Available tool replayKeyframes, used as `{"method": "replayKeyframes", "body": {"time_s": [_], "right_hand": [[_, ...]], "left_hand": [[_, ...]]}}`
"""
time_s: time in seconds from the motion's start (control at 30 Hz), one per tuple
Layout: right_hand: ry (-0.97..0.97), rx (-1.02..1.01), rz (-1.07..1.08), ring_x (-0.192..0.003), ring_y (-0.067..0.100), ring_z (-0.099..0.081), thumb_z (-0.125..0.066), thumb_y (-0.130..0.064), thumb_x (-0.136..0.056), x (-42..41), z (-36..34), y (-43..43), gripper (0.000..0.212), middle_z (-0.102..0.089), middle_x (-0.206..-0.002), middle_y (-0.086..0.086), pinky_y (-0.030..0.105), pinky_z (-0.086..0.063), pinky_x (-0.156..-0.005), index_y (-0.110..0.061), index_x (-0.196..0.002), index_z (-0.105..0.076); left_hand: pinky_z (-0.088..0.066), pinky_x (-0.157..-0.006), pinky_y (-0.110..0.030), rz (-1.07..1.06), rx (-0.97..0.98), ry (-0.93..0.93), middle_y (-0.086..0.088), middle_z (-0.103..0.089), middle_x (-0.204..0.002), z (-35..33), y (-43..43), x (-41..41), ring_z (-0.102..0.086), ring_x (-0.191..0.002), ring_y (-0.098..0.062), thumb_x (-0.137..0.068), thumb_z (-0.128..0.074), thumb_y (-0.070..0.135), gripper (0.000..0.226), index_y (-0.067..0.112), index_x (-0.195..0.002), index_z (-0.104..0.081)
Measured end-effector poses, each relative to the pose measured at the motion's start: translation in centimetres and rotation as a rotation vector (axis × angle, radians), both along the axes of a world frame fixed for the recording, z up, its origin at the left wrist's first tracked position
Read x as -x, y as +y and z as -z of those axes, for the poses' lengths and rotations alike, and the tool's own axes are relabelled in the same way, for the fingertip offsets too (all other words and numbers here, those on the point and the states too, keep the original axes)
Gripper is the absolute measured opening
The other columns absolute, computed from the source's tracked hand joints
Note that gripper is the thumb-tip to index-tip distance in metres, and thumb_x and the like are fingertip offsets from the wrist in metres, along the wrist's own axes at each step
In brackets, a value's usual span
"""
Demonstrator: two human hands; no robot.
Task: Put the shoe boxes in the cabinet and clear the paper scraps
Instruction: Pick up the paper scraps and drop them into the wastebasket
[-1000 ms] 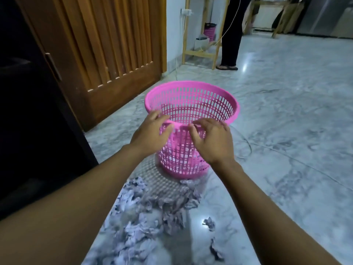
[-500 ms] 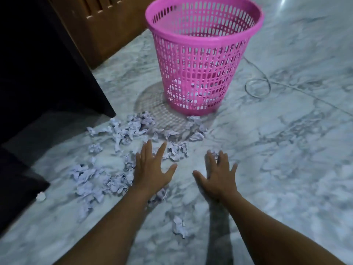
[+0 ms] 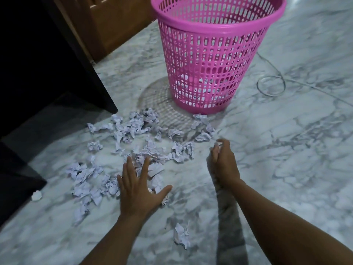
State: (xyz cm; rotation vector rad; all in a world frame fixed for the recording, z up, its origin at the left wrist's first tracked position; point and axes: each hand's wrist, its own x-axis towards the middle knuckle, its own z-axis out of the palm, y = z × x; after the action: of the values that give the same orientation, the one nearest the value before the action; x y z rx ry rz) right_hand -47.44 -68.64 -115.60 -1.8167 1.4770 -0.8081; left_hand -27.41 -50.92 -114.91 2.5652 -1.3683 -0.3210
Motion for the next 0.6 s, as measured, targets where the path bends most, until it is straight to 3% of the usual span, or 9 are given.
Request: {"method": "replayKeyframes", "body": {"time_s": [0.07,0.1,0.17,0.23,0.27,0.37,0.4,0.47,0.6], "right_hand": [[-0.061,-0.024,0.028,-0.09,0.017,-0.053,-0.04,-0.018,-0.103,-0.9,-1.2,-2.4,0.028,-0.059,-0.1,0.002,0.024,-0.035,-0.075,-0.01,-0.127,-0.051],[-0.065,0.014,0.013,-0.092,0.016,-0.053,-0.041,-0.017,-0.103,-1.3,-1.6,-3.8,0.027,-0.06,-0.102,0.003,0.023,-0.034,-0.076,-0.006,-0.124,-0.055],[-0.037,0.075,-0.017,-0.088,0.024,-0.057,-0.043,-0.019,-0.102,-2.2,-1.9,-6.5,0.023,-0.065,-0.095,0.01,0.031,-0.039,-0.075,-0.007,-0.101,-0.063],[0.061,0.076,-0.046,-0.081,0.03,-0.058,-0.045,-0.027,-0.099,-3.1,-1.4,-8.9,0.027,-0.061,-0.081,0.012,0.039,-0.042,-0.069,-0.014,-0.078,-0.057],[0.077,0.042,-0.044,-0.077,0.027,-0.057,-0.047,-0.028,-0.097,-3.6,-1.2,-9.7,0.027,-0.057,-0.08,0.012,0.036,-0.04,-0.066,-0.014,-0.076,-0.054],[0.003,-0.049,-0.197,-0.078,0.012,-0.053,-0.047,-0.017,-0.098,-5.0,-0.9,-10.1,0.019,-0.056,-0.098,0.016,0.032,-0.046,-0.072,-0.001,-0.1,-0.058],[0.097,-0.05,-0.293,-0.096,0.013,-0.057,-0.045,-0.023,-0.099,-4.9,-0.9,-9.6,0.03,-0.055,-0.117,0.02,0.029,-0.047,-0.089,-0.001,-0.115,-0.058],[0.339,0.071,-0.498,-0.138,0.025,-0.035,-0.048,-0.043,-0.095,-4.3,-0.1,-8.9,0.049,-0.038,-0.149,0.015,0.042,-0.026,-0.116,-0.012,-0.132,-0.053],[0.425,0.182,-0.782,-0.152,0.025,0.006,-0.04,-0.088,-0.072,-4.6,0.3,-8.0,0.101,-0.002,-0.165,0.006,0.065,-0.002,-0.116,-0.034,-0.153,-0.013]], "left_hand": [[-0.001,-0.121,-0.054,-0.004,0.024,0.001,-0.006,0.019,-0.162,0.4,-0.1,-0.2,0.014,-0.15,-0.027,-0.06,-0.036,0.096,0.115,0.043,-0.153,0.004],[-0.001,-0.121,-0.054,-0.003,0.028,-0.008,-0.005,0.02,-0.162,0.6,-0.1,-0.3,0.015,-0.15,-0.027,-0.061,-0.036,0.096,0.115,0.042,-0.154,0.004],[-0.001,-0.121,-0.053,-0.003,0.032,-0.025,-0.004,0.022,-0.162,1.0,-0.4,-0.4,0.017,-0.15,-0.026,-0.062,-0.037,0.095,0.115,0.041,-0.154,0.006],[-0.003,-0.121,-0.053,0.003,0.038,-0.026,-0.003,0.021,-0.162,1.2,-1.0,-0.4,0.015,-0.15,-0.026,-0.062,-0.037,0.094,0.114,0.041,-0.154,0.006],[-0.004,-0.121,-0.053,0.006,0.041,-0.019,-0.002,0.021,-0.162,1.3,-1.2,-0.5,0.015,-0.15,-0.026,-0.063,-0.037,0.093,0.113,0.041,-0.154,0.006],[-0.009,-0.12,-0.051,0.005,0.058,-0.009,0.0,0.015,-0.164,1.7,-1.6,-0.5,0.011,-0.151,-0.025,-0.066,-0.039,0.089,0.108,0.044,-0.153,0.006],[-0.011,-0.12,-0.051,0.008,0.065,-0.009,-0.001,0.012,-0.164,1.9,-1.6,-0.5,0.009,-0.151,-0.025,-0.068,-0.04,0.088,0.106,0.044,-0.153,0.005],[-0.015,-0.12,-0.051,0.026,0.081,-0.016,-0.004,0.001,-0.165,2.2,-1.5,-0.6,0.002,-0.152,-0.026,-0.071,-0.042,0.084,0.101,0.042,-0.154,-0.004],[-0.023,-0.118,-0.051,0.055,0.063,-0.061,-0.007,-0.021,-0.162,2.5,-1.5,-0.8,-0.01,-0.151,-0.028,-0.076,-0.043,0.079,0.09,0.041,-0.153,-0.02]]}}
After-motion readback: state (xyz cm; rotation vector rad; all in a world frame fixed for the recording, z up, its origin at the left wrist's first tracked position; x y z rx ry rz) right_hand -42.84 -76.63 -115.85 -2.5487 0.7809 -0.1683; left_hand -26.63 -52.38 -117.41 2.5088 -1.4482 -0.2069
